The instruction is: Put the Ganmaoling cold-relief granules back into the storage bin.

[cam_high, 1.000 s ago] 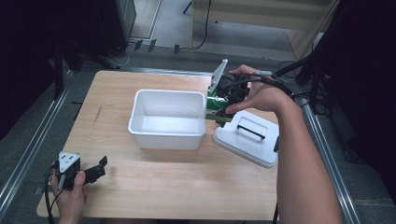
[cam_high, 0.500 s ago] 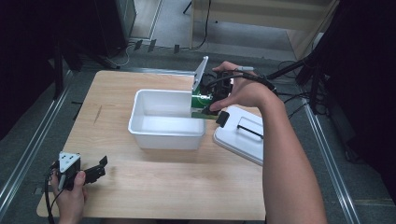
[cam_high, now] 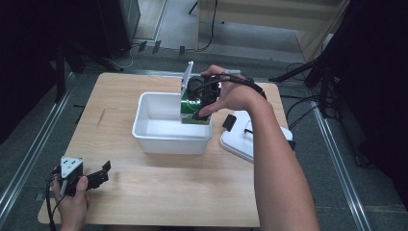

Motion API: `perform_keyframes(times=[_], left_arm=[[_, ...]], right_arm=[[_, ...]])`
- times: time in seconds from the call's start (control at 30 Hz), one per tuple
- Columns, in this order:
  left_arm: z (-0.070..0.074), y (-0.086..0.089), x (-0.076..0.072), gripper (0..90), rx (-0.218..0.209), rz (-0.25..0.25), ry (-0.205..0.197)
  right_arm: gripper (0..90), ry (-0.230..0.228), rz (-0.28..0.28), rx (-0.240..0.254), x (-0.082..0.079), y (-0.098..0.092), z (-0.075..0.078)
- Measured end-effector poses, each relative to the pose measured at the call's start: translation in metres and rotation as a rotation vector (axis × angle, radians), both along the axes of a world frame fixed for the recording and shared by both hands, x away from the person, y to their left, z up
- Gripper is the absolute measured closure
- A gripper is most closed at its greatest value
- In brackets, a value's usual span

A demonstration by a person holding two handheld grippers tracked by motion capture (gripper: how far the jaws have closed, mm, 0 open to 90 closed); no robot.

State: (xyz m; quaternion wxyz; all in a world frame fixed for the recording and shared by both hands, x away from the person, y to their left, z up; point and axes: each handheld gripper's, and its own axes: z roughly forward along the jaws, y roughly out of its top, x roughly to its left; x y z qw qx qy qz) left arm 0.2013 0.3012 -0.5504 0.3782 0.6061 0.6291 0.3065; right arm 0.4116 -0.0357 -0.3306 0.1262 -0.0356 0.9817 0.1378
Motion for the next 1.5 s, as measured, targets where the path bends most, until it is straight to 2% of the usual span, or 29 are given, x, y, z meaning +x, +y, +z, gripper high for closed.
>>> perform_keyframes(times=[0.17,0.27,0.5,0.53,0.77,0.87,1.03,1.07,1.2,1.3,1.33,1.37,1.5], left_arm=[[0.0,0.0,0.0,4.1,-0.001,0.0,-0.002],[0.0,0.0,0.0,4.1,0.0,-0.001,-0.001],[0.0,0.0,0.0,4.1,-0.001,-0.001,-0.002],[0.0,0.0,0.0,4.1,0.0,-0.001,-0.002],[0.0,-0.001,0.0,4.1,0.001,-0.004,-0.001],[0.0,0.0,0.0,4.1,0.001,-0.005,0.0],[0.0,0.0,0.0,4.1,-0.002,-0.004,-0.002],[0.0,0.0,0.0,4.1,-0.003,-0.004,-0.003],[0.0,0.0,0.0,4.1,-0.004,-0.003,-0.003],[0.0,0.0,0.0,4.1,-0.005,-0.004,-0.003],[0.0,0.0,0.0,4.1,-0.003,-0.005,-0.002],[0.0,0.0,0.0,4.1,-0.001,-0.007,-0.002],[0.0,0.0,0.0,4.1,0.0,-0.009,0.0]], right_arm=[[16.4,-0.005,0.015,0.004,0.001,0.007,-0.007],[16.3,-0.01,-0.007,-0.007,0.002,0.008,-0.014],[16.3,-0.018,-0.004,-0.025,0.004,0.009,-0.032],[16.3,-0.017,0.013,-0.021,0.006,0.009,-0.034],[16.2,0.001,0.012,-0.018,0.007,0.01,-0.048],[16.1,0.016,0.0,-0.011,0.008,0.01,-0.053],[16.1,0.014,-0.004,-0.016,0.011,0.011,-0.063],[16.1,0.021,-0.023,-0.024,0.01,0.01,-0.065],[16.0,0.021,-0.01,-0.021,0.014,0.011,-0.073],[16.1,0.023,-0.025,-0.036,0.015,0.012,-0.078],[16.0,0.027,-0.047,-0.043,0.014,0.011,-0.079],[16.0,0.024,-0.036,-0.041,0.016,0.011,-0.081],[15.8,0.021,-0.075,-0.039,0.018,0.009,-0.086]])
